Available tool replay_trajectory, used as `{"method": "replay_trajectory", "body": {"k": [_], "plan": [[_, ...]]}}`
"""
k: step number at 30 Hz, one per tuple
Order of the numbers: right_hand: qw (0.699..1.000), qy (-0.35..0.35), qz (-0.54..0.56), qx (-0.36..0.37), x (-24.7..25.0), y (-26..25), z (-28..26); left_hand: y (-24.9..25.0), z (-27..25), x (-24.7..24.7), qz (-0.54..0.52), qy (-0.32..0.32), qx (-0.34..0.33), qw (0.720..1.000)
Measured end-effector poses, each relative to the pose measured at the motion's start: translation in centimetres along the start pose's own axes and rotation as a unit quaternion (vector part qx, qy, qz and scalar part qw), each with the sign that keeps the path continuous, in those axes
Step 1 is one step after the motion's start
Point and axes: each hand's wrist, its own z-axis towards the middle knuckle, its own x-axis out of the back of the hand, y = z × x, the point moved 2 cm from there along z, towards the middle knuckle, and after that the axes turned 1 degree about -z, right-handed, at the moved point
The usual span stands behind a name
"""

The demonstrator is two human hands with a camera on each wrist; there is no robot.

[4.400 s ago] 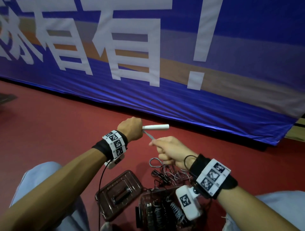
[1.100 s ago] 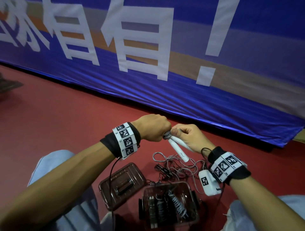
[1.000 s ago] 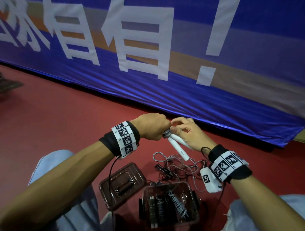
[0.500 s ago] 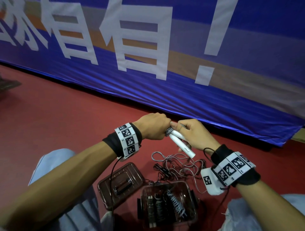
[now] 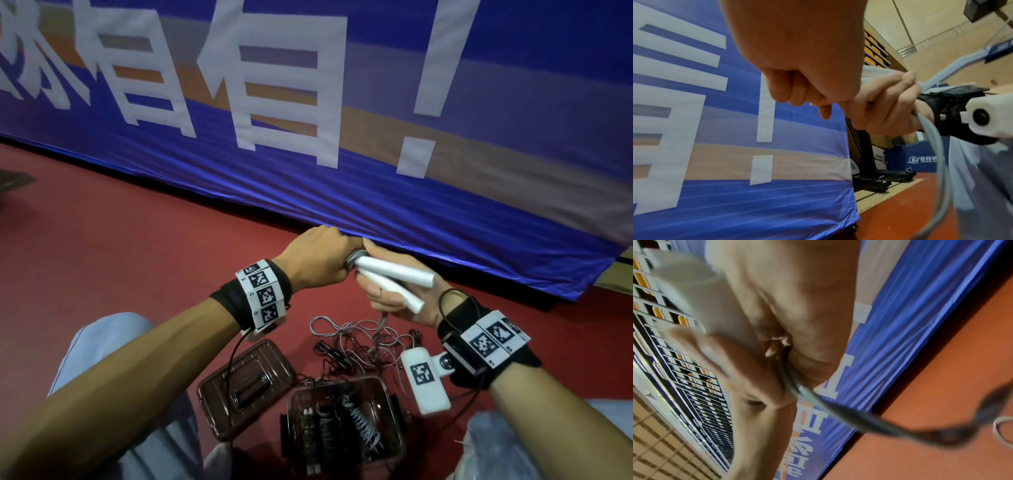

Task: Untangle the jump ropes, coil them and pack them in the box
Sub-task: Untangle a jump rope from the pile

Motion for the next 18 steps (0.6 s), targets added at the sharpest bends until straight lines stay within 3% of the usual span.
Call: {"method": "replay_trajectory", "body": {"k": [3,7,10,13,18], "plan": [[0.994,-0.012,0.095,0.042,-0.3,-0.1,0.3,0.0,0.4,0.1,-0.040,0.044,0.020,0.998],[0.975,-0.014,0.199,0.094,-0.6,0.8,0.9,-0.4,0.7,-0.7,-0.079,0.031,0.076,0.994],[0.966,0.050,0.220,0.122,-0.9,1.0,1.3,-0.5,0.7,-0.8,-0.122,0.028,0.131,0.983],[0.962,0.141,0.192,0.133,-0.7,0.9,2.1,-0.7,0.5,-1.7,-0.146,0.017,0.200,0.969],[0.956,0.282,0.035,0.068,-0.6,2.4,3.2,-1.2,0.3,-3.0,-0.160,-0.019,0.317,0.935]]}}
